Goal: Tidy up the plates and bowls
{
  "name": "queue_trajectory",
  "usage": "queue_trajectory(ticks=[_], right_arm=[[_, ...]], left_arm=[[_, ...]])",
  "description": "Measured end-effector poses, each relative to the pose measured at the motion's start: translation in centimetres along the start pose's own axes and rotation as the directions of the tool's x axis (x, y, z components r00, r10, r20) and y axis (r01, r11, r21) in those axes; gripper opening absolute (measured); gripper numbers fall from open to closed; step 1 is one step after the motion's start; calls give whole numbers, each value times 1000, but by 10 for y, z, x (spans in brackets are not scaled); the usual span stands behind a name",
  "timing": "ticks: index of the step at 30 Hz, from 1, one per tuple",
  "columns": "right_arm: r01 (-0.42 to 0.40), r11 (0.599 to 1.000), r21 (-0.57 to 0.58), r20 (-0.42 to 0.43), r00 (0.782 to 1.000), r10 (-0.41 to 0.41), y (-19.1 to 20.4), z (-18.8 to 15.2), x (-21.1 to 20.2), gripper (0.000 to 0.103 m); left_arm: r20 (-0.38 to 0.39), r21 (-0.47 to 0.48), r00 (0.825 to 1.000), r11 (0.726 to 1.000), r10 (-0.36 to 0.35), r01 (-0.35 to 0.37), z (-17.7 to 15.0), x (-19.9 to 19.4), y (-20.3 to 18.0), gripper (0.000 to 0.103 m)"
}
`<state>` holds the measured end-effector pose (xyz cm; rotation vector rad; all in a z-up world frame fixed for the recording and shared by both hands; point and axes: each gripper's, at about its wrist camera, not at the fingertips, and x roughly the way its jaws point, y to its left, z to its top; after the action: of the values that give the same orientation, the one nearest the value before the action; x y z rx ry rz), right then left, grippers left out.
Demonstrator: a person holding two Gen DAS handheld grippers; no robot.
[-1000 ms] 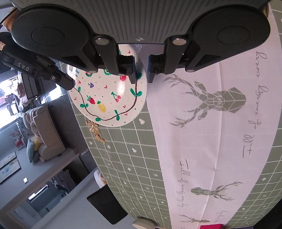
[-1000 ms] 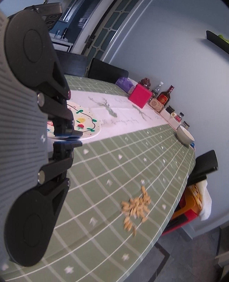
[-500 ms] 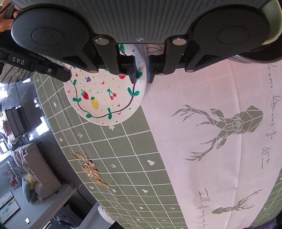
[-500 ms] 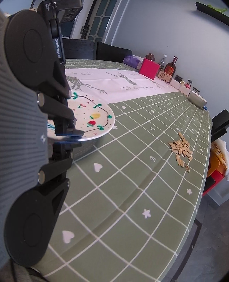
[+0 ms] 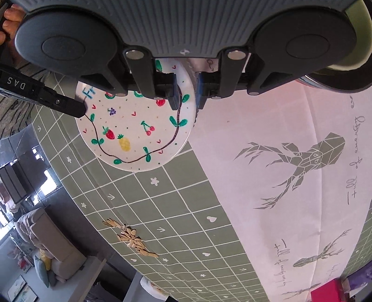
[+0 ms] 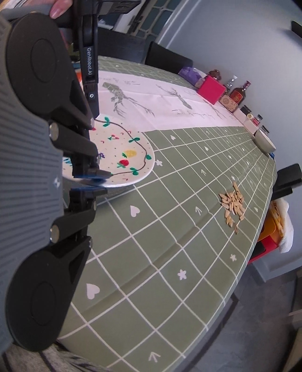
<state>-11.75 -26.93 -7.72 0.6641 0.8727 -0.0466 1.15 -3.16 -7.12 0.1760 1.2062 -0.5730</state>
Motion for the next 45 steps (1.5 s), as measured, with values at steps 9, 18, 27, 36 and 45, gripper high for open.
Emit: queue_trajectory(ticks=[9,18,27,36,45], right_arm=[[66,988,-138,33,998,-62,18,-9,-1,8],[150,969,-199,82,987,-136,26,-14,-8,13],[154,966,-210,127,983,-129,26,-12,-16,25],[67,975,-212,161,986,-33,40,-6,-33,38],[-34,965,-262,181,980,84,81,-1,-47,47]], left_arm=[[34,91,999,995,38,-41,-8,-3,-14,34],[70,163,997,985,45,-56,-14,-9,-26,38],[147,162,985,980,90,-113,-15,-29,-27,39],[342,101,925,973,164,-209,-25,-94,-33,44],[491,-67,838,969,239,-237,-53,-153,-7,49]])
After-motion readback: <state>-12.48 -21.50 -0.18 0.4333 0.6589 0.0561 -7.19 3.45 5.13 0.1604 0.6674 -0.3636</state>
